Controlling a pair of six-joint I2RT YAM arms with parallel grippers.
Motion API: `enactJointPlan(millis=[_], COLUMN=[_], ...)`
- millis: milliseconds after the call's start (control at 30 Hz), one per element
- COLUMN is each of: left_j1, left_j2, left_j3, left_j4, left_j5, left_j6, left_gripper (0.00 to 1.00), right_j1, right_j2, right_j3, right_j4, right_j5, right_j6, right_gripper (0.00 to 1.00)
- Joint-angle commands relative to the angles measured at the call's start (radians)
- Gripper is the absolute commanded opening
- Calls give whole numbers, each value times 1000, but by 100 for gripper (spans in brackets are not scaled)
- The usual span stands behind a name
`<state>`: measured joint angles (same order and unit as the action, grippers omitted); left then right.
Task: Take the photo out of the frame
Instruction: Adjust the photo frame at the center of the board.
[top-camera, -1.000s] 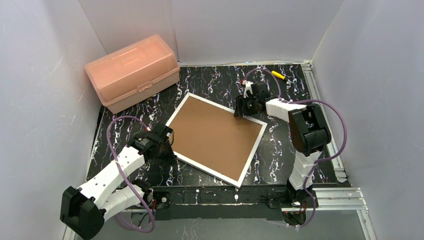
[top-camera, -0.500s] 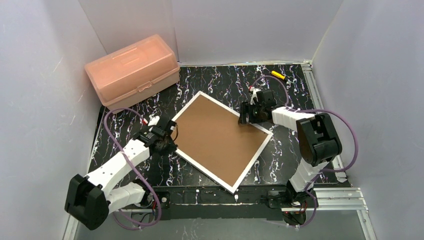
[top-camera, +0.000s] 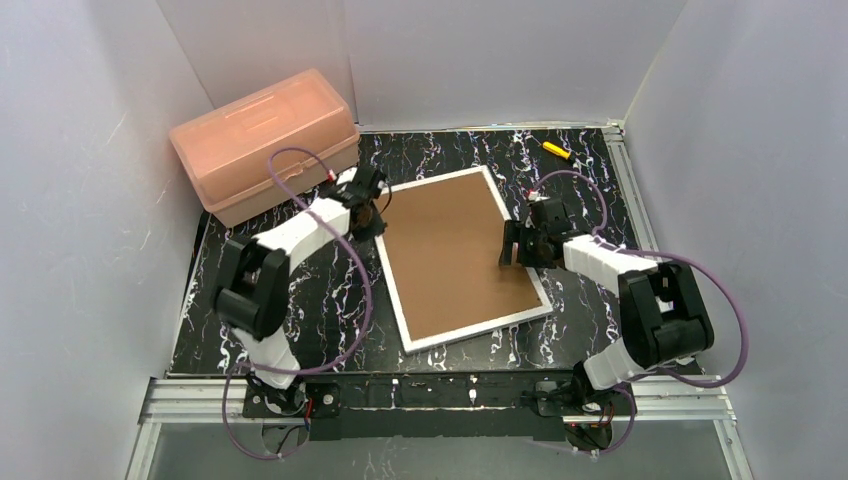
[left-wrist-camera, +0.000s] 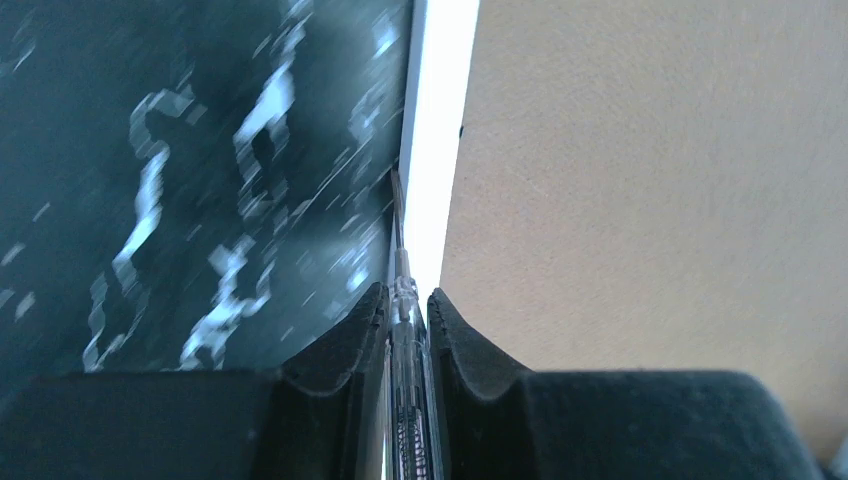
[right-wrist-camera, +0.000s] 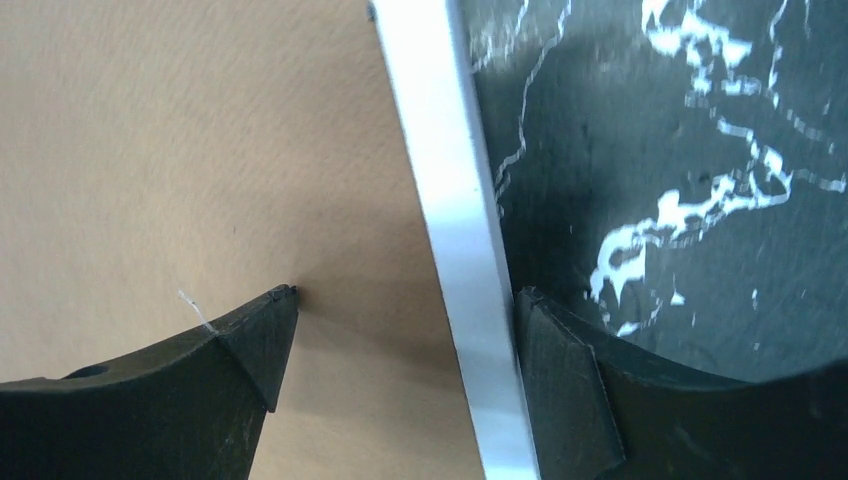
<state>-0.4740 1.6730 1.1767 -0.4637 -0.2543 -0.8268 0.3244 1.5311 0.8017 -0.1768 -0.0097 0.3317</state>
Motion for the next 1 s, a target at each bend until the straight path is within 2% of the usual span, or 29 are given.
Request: enactJointPlan(millis=[0,100,167,300,400,533,733,967], left_j1=[-18,-12,-8,-8,-8,-8,18,103], left_j2=[183,243,235,114,-7,-114,-127,-79], left_j3=[233,349,367,255,167,95,63,31], left_j4=[124,65,31,8,-15,-34,-100,-87], left_j5=[229,212,185,115,74,84,3,-15], left_j6=[38,88,118,164,190,230,249,191], left_gripper=[0,0,0,0,0,0,0,0], right_j1=[26,39,58,67,58,-16,-145,-209], right_j2=[-85,-123,-141,-174,-167,-145,-84,7], right_j3=[-61,-96,-101,-101,-78,-29,91,187], right_j4=[43,68,60,26,-16,-36,-73,-67], right_j5=[-141,-191,-199,-172,-79,-65,-37,62], right_j6=[123,164,171,165,150,138,143,244], right_gripper=[85,84,84,84,86,89,98,96])
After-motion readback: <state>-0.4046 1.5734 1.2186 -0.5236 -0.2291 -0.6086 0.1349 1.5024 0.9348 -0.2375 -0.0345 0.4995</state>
